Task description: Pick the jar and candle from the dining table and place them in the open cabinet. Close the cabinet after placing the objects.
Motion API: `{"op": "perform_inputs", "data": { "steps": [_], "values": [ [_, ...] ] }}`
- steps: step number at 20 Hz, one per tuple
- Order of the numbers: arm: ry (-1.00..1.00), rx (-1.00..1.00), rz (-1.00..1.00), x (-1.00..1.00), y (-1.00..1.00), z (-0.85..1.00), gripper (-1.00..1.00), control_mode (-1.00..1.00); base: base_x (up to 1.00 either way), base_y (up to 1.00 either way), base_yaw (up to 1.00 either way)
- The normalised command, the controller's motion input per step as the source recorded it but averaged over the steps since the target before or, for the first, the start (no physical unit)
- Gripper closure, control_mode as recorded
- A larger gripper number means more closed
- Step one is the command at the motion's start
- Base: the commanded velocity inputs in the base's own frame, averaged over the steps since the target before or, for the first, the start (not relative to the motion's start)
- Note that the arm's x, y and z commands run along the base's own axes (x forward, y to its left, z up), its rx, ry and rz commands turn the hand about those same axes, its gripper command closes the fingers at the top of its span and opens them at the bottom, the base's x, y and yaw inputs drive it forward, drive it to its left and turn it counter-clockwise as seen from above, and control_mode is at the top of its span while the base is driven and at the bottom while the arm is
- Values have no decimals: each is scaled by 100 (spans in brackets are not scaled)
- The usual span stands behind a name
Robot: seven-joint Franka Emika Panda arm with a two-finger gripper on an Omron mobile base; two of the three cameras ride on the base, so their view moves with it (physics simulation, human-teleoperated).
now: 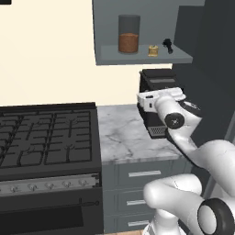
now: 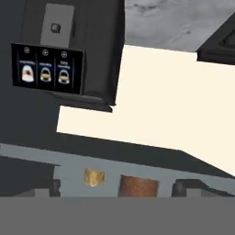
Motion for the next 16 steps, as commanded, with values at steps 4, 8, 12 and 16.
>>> {"op": "perform_inputs", "data": {
  "steps": [4, 8, 12, 16],
  "values": [
    [45, 32, 0, -2, 0, 8, -100, -100, 0, 0, 0],
    [43, 34, 1, -19, 0, 21, -100, -100, 0, 0, 0],
    [30, 30, 3, -61, 0, 50, -100, -100, 0, 0, 0],
    [18, 21, 3, -84, 3, 68, -100, -100, 0, 0, 0]
  ]
}}
